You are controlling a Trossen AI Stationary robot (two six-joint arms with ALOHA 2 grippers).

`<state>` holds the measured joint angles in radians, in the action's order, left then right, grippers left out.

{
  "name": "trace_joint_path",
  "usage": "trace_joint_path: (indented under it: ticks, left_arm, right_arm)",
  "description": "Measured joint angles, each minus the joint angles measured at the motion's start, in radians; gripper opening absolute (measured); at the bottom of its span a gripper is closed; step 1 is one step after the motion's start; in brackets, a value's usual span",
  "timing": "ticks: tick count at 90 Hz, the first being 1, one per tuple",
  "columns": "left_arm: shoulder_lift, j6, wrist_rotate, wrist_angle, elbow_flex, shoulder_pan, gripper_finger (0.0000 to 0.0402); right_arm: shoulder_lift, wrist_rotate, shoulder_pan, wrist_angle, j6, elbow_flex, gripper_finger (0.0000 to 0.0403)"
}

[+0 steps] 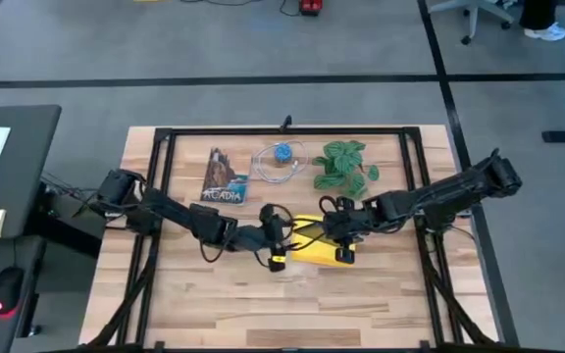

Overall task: Apply microfiber cloth
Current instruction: Wipe the blue tablet with the microfiber cloth

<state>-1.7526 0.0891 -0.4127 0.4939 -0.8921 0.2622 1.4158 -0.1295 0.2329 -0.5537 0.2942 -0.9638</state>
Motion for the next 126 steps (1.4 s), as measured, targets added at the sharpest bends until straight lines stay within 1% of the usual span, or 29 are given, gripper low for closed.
trace_joint_path:
  ticks: [16,28,45,61,73,104,126]
  left_arm:
    - [0.0,-0.002,0.053,0.046,0.0,-0.031,0.0227]
    - [0.0,0.01,0.134,0.068,0.0,-0.055,0.0212]
    - [0.0,-0.004,0.157,0.114,-0.001,-0.066,0.0188]
    - [0.0,-0.001,0.204,0.092,-0.029,-0.079,0.0154]
    - [0.0,-0.027,0.208,0.092,-0.048,-0.079,0.0135]
    - [0.0,-0.016,0.211,0.026,-0.051,-0.079,0.0134]
    - [0.0,-0.014,0.214,0.008,-0.051,-0.08,0.0135]
  right_arm:
    - [0.0,0.0,0.0,0.001,-0.008,0.0,0.002]
    - [0.0,0.0,0.0,0.009,-0.007,0.0,0.002]
    - [0.0,0.0,0.0,0.01,-0.008,0.0,0.002]
    - [0.0,0.001,0.0,0.013,-0.011,0.0,0.002]
    - [-0.001,0.003,0.0,0.013,-0.011,0.0,0.002]
    - [0.0,0.003,0.0,0.015,-0.031,0.0,0.002]
    - [0.0,0.003,0.0,0.031,-0.036,0.0,0.002]
